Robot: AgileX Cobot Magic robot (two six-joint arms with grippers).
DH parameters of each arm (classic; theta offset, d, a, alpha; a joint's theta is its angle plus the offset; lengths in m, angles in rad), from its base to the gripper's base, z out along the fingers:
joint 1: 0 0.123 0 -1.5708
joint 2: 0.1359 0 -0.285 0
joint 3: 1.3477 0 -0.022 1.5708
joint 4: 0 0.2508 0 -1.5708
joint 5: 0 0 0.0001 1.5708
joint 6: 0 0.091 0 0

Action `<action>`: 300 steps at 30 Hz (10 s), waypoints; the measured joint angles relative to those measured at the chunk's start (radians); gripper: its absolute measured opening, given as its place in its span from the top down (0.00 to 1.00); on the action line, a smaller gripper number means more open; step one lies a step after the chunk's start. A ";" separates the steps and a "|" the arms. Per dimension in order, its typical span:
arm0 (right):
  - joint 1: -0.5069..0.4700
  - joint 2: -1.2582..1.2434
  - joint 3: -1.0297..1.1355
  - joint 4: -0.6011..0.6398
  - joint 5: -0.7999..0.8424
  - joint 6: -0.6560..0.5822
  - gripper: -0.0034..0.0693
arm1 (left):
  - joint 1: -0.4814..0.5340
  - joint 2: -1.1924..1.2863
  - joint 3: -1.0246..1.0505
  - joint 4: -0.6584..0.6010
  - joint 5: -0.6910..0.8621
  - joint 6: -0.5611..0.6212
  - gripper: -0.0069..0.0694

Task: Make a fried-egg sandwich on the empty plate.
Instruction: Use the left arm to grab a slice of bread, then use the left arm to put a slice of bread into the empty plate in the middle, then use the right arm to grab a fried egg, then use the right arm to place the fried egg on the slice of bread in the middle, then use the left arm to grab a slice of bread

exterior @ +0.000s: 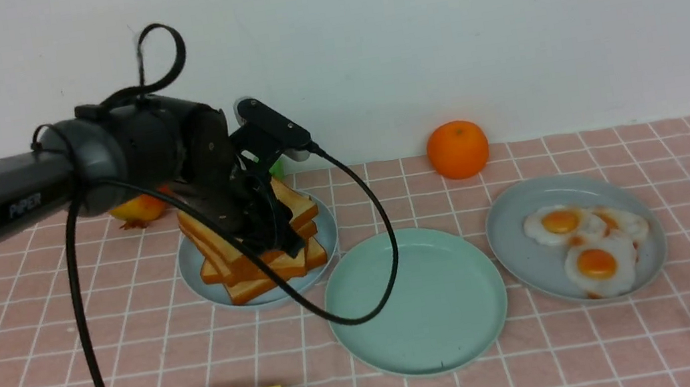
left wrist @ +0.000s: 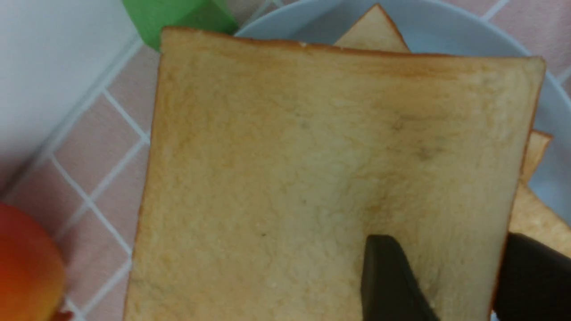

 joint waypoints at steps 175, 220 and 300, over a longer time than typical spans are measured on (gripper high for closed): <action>0.652 1.284 -0.442 -0.801 -0.264 0.248 0.85 | -0.388 -1.599 1.010 -0.351 -0.015 -0.236 0.89; 0.672 1.570 -0.441 -1.231 -0.405 0.472 0.74 | -0.388 -1.599 1.010 -0.350 0.015 -0.236 0.89; 0.828 0.182 -0.120 -0.514 0.014 0.611 0.94 | 0.020 0.042 0.006 -0.062 -0.044 0.125 0.75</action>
